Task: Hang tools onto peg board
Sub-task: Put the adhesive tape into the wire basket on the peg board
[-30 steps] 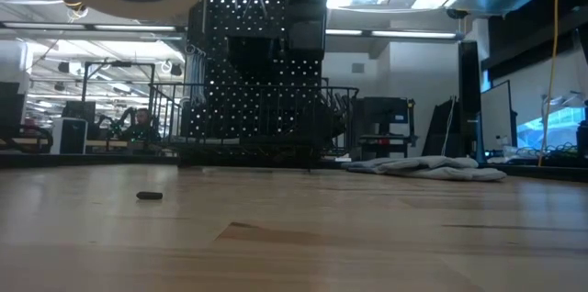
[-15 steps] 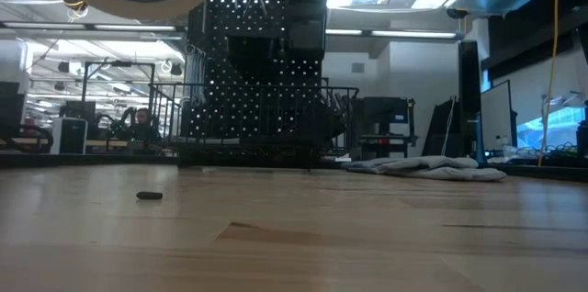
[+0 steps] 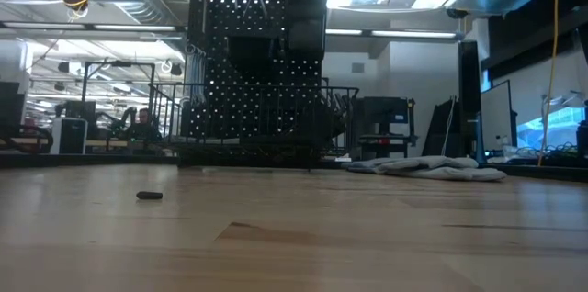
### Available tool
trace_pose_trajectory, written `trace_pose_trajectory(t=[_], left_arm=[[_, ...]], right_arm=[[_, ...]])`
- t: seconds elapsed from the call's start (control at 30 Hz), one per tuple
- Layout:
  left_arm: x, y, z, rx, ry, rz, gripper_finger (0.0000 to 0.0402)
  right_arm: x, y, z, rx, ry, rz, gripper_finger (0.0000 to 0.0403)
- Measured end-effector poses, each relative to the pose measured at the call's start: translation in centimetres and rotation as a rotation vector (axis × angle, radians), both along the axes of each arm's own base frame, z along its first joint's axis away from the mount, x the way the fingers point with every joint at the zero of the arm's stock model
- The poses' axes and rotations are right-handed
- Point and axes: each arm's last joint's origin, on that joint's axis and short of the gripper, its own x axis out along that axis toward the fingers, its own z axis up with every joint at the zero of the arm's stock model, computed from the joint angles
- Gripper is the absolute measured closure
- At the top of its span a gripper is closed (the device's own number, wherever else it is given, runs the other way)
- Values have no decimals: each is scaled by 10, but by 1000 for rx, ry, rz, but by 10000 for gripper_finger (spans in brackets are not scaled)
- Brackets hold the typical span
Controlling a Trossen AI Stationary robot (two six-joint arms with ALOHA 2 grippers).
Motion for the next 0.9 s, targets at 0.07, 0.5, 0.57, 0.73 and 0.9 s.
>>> trace_pose_trajectory(t=[0.07,0.5,0.57,0.73,0.9], left_arm=[[-11,4,4,40,-29,62,251],[-47,-1,-1,231,-103,234,252],[-48,-5,-9,261,-132,262,252],[-52,-12,-48,306,-177,348,252],[-51,-13,-89,320,-193,385,252]], right_arm=[[-1,-9,4,19,-4,-52,229],[6,-52,11,87,-67,-266,229],[10,-67,10,76,-51,-314,229],[18,-111,3,112,-8,-399,229],[22,-150,-7,137,38,-436,229]])
